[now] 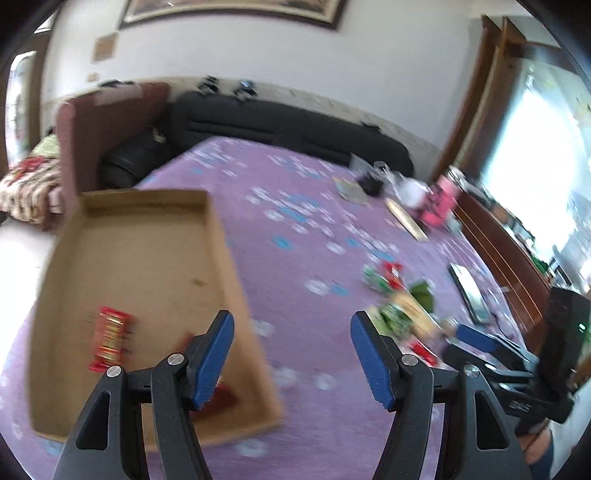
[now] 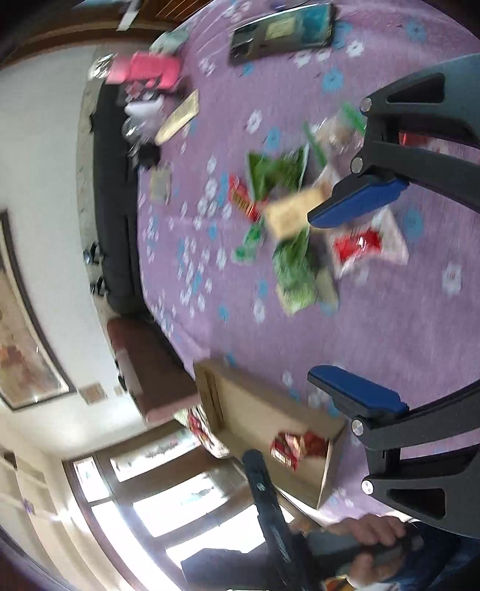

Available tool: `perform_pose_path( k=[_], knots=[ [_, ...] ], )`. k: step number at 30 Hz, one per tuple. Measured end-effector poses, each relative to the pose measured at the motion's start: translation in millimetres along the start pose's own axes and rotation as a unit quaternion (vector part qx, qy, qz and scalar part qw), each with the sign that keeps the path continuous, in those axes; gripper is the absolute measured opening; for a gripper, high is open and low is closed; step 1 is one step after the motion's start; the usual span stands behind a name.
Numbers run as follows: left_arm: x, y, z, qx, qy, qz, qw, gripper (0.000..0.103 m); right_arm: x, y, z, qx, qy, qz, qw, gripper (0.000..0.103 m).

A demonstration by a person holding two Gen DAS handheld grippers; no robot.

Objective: Organize snacks
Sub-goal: 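Move both grippers back to the snack pile and grasp the red-white packet with the right gripper, then grasp the green-white pea packet with the left gripper while the right gripper holds the red-white packet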

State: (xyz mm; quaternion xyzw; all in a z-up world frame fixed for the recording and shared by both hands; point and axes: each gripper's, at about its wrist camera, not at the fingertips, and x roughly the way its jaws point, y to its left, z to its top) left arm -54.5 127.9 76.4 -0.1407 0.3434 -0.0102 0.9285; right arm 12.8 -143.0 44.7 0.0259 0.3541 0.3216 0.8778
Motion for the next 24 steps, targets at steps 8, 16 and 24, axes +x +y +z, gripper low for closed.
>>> perform_pose_path(
  k=[8,16,24],
  knots=[
    [29,-35,-8,0.027,0.049,-0.006,0.9984,0.069,24,-6,-9,-0.001,0.064,-0.007,0.998,0.054],
    [58,-46,-4,0.015,0.097,-0.032,0.9946,0.069,44,-5,-18,-0.025,0.096,-0.053,0.994,0.024],
    [90,-64,-4,-0.004,0.147,-0.061,0.9872,0.069,35,-30,-14,0.037,0.076,-0.066,0.994,0.019]
  ],
)
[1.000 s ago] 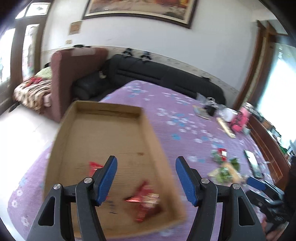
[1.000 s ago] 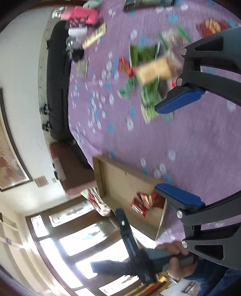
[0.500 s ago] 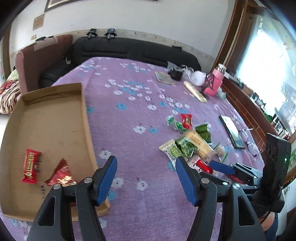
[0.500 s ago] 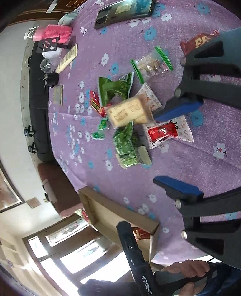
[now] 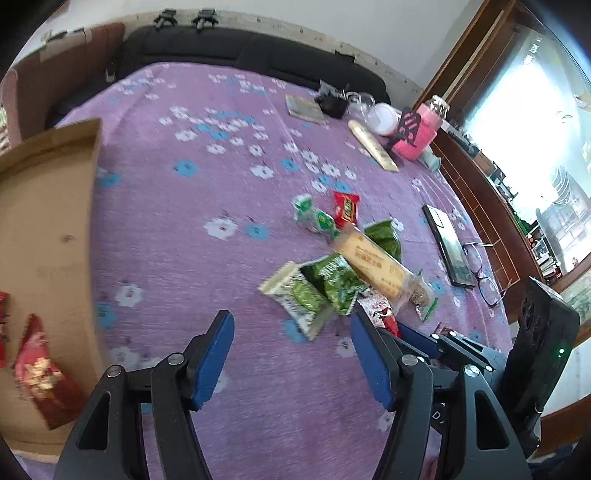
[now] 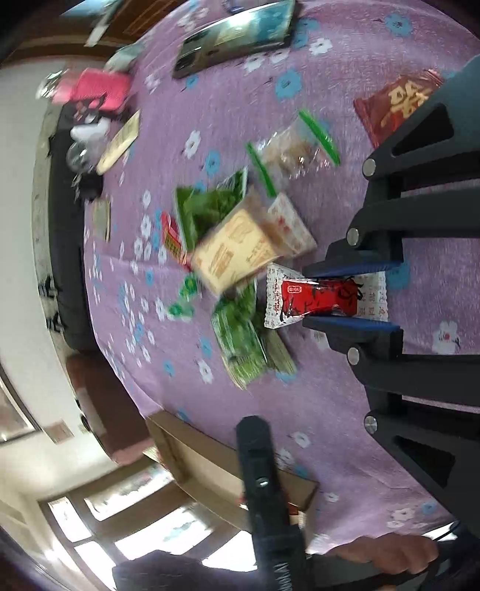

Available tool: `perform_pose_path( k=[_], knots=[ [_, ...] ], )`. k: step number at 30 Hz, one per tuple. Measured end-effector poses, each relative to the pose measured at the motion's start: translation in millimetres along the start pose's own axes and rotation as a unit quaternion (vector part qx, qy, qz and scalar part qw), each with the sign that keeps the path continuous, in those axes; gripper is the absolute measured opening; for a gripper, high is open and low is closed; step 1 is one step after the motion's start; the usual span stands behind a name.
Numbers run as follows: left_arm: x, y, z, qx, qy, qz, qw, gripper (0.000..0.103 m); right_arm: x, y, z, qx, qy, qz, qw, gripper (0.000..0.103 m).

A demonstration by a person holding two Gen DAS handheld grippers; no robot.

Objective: Organize snacks
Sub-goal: 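Grasp the green-white pea packet with the left gripper while the right gripper holds the red-white packet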

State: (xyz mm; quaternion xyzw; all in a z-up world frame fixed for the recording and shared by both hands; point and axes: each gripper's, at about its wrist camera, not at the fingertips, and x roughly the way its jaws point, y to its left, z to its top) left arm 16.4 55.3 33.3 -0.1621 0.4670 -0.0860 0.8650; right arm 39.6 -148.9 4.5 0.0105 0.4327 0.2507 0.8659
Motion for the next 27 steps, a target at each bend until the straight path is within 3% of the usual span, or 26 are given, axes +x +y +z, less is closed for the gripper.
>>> perform_pose_path(
  k=[5,9,16,25,27],
  knots=[
    [25,-11,8,-0.004,0.014,0.008,0.9999,0.068,-1,-11,1,0.027,-0.004,-0.001,1.0,0.018],
    [39,-17,14,0.016,0.013,0.028,0.9994,0.047,-1,-13,2,0.031,-0.005,0.0,1.0,0.018],
    [37,-16,5,0.053,0.002,0.022,0.9983,0.047,1,-11,2,0.027,-0.005,0.005,1.0,0.018],
    [40,-13,5,0.054,-0.004,0.0,0.9985,0.047,1,-8,1,0.021,-0.005,0.007,1.0,0.018],
    [38,-10,4,0.046,-0.007,-0.007,0.9989,0.041,0,-8,0,0.021,-0.005,0.006,1.0,0.018]
  ],
)
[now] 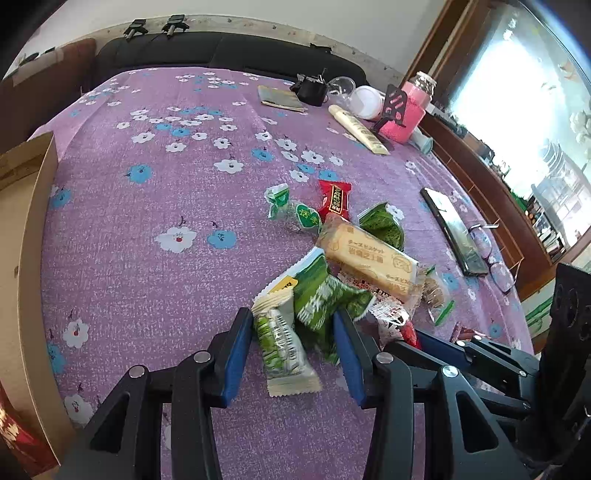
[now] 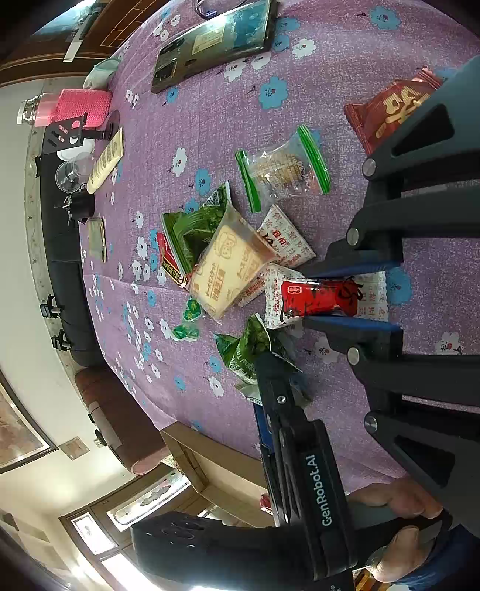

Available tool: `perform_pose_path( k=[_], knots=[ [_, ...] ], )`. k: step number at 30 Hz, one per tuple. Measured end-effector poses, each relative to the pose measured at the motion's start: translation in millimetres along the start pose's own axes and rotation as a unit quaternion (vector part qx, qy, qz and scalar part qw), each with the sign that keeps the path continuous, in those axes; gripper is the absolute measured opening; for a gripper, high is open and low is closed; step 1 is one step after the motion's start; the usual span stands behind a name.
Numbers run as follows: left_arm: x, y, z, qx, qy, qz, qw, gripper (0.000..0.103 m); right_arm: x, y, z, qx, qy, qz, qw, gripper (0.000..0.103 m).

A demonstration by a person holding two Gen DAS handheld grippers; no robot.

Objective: Organize snacks
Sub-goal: 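Grasp the green-white pea packet with the left gripper while the right gripper holds the red-white packet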

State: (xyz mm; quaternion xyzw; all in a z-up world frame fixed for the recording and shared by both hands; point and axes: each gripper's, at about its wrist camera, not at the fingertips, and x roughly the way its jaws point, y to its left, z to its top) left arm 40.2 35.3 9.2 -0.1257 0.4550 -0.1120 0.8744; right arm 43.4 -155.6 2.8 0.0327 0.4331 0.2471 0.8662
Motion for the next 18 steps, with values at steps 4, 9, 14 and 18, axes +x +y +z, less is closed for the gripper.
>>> perform_pose_path(
  k=[4,9,14,18],
  knots=[
    [-4,1,-4,-0.003,0.005,-0.009,0.9999,0.021,-1,0,0,0.0,-0.001,0.0,1.0,0.019],
    [-5,-1,-10,0.001,0.023,-0.016,0.9996,0.021,-2,0,0,-0.001,-0.001,0.0,1.0,0.019],
    [-5,-5,-12,0.018,0.025,-0.01,0.9995,0.024,-1,0,0,-0.001,-0.002,0.0,1.0,0.018],
    [-6,-12,-16,0.041,0.029,0.002,0.9987,0.027,-1,0,0,-0.001,-0.001,0.0,1.0,0.018]
  ],
)
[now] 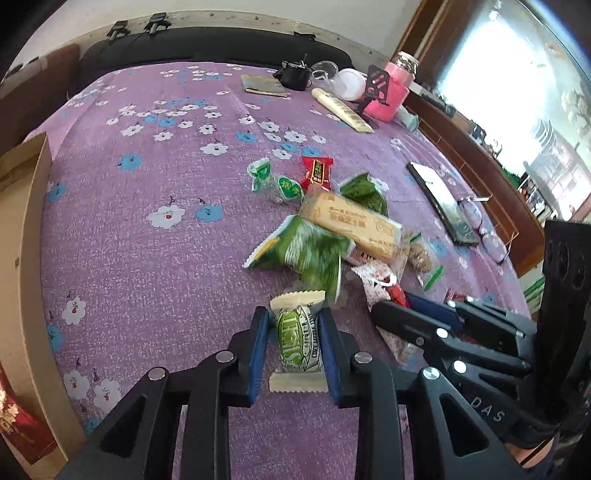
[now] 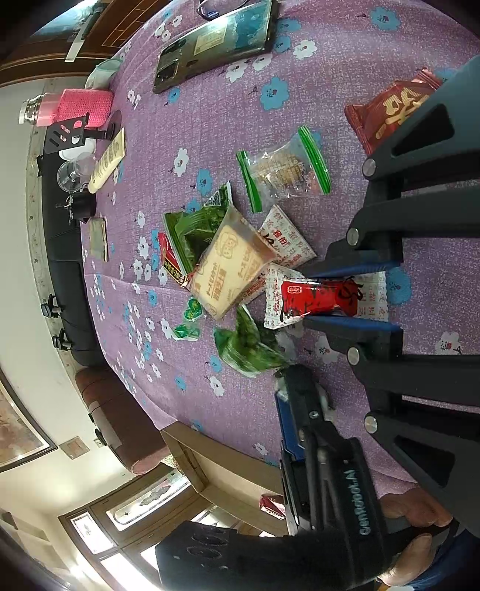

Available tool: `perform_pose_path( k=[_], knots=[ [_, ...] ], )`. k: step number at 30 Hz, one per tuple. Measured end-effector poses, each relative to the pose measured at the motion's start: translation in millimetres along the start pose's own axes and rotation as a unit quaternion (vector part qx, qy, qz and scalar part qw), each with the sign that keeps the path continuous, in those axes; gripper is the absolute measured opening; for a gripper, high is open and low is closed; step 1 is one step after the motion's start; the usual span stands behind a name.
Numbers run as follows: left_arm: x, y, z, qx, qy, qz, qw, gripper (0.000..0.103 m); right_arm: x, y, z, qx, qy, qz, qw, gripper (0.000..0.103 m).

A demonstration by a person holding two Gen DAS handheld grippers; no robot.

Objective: Organize snacks
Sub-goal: 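Grasp the green-white pea packet with the left gripper while the right gripper holds the red-white packet, then lift both packets and carry them toward the cardboard tray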

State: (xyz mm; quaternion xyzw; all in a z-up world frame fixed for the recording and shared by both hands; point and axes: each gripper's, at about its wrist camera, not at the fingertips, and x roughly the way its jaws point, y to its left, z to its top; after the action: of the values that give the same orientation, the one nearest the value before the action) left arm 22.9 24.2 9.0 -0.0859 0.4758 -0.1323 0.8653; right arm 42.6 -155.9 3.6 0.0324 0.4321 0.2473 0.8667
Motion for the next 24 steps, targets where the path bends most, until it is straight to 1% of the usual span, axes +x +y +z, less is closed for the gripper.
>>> perform_pose_path(
  k=[2,6,10,12,13,14,15,20,24],
  knots=[
    [-2,-2,-2,0.007,0.004,0.003,1.0,0.027,0,0,0,-0.001,0.001,-0.001,1.0,0.019],
    [-4,-3,-5,0.02,0.001,0.007,0.9998,0.027,0,1,0,-0.005,0.002,-0.004,1.0,0.019],
    [-3,-14,-9,0.053,-0.001,0.023,0.9983,0.027,2,1,0,-0.004,0.004,-0.008,1.0,0.019],
    [-3,-16,-11,0.061,-0.006,0.029,0.9977,0.027,2,1,0,-0.005,0.004,-0.013,1.0,0.019],
    [-3,-16,-11,0.061,-0.008,0.029,0.9977,0.027,2,1,0,-0.006,0.004,-0.013,1.0,0.019],
    [-2,-16,-11,0.061,-0.012,0.031,0.9976,0.023,2,1,0,-0.006,0.003,-0.014,1.0,0.019],
    [-2,-16,-11,0.061,-0.014,0.035,0.9974,0.022,1,2,0,-0.006,0.003,-0.013,1.0,0.019],
    [-4,-14,-12,0.051,-0.018,0.025,0.9982,0.021,0,1,-1,-0.006,-0.004,-0.008,1.0,0.019],
    [-7,-13,-11,0.044,-0.025,0.021,0.9985,0.02,-5,4,-1,-0.01,-0.018,-0.004,1.0,0.019]
  ],
)
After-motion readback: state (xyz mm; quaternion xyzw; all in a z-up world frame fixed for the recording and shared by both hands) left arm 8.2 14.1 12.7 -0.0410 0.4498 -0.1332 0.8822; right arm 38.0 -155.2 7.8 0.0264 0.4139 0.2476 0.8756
